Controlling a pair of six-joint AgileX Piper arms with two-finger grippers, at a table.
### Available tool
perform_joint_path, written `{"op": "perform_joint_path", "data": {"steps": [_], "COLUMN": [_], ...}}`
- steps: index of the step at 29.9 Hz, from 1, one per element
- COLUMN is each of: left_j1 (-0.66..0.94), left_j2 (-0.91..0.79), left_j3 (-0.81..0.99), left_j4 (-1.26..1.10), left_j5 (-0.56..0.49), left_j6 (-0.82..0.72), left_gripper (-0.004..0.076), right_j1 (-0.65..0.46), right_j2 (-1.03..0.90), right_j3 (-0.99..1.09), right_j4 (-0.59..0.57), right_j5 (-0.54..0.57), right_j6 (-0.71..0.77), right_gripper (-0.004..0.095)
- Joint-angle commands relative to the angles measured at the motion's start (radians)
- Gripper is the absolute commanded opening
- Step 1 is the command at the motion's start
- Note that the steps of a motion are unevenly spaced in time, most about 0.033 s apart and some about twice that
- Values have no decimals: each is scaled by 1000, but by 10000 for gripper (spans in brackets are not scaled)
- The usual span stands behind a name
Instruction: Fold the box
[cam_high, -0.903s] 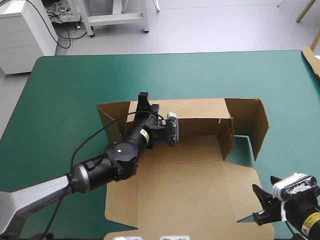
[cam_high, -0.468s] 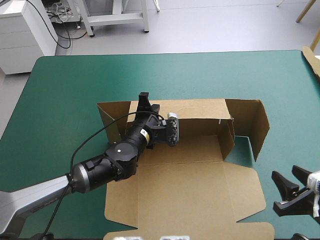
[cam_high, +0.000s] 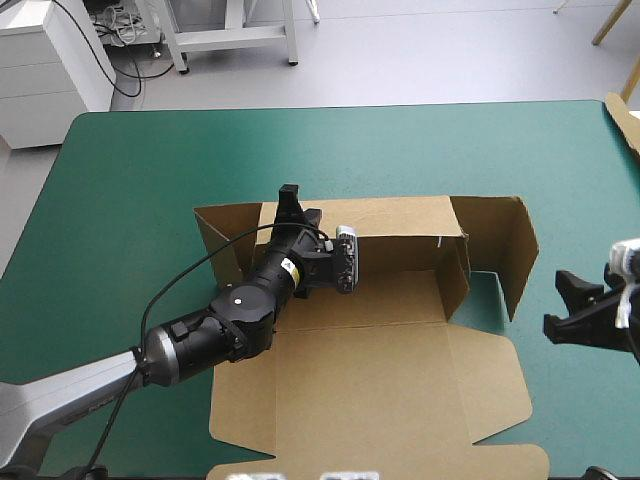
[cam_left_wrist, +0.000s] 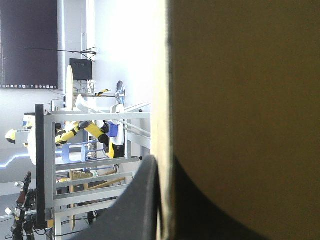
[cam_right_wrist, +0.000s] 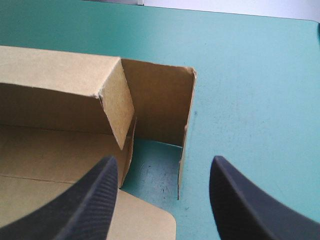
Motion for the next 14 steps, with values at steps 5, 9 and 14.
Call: {"op": "perform_joint_path", "data": {"steps": [5,9,14], "left_j1": [-8,-8,-8], "left_j2": [-35,-35,-35], "left_j3": [-20,-20,-20], "left_j4": [-2,-2,-2], "left_j5": [-29,-10,-3], "left_j6": [-14,-14,-14], "left_gripper": [-8,-8,-8], "right_j1": [-2,-2,-6], "right_j2": [233,337,457], "right_j3": [-267,-392,-523], "right_j4": [-77,-82,-135], "right_j5": [9,9,9], "right_j6": [-35,-54,-46], "right_gripper": [514,514,514]}}
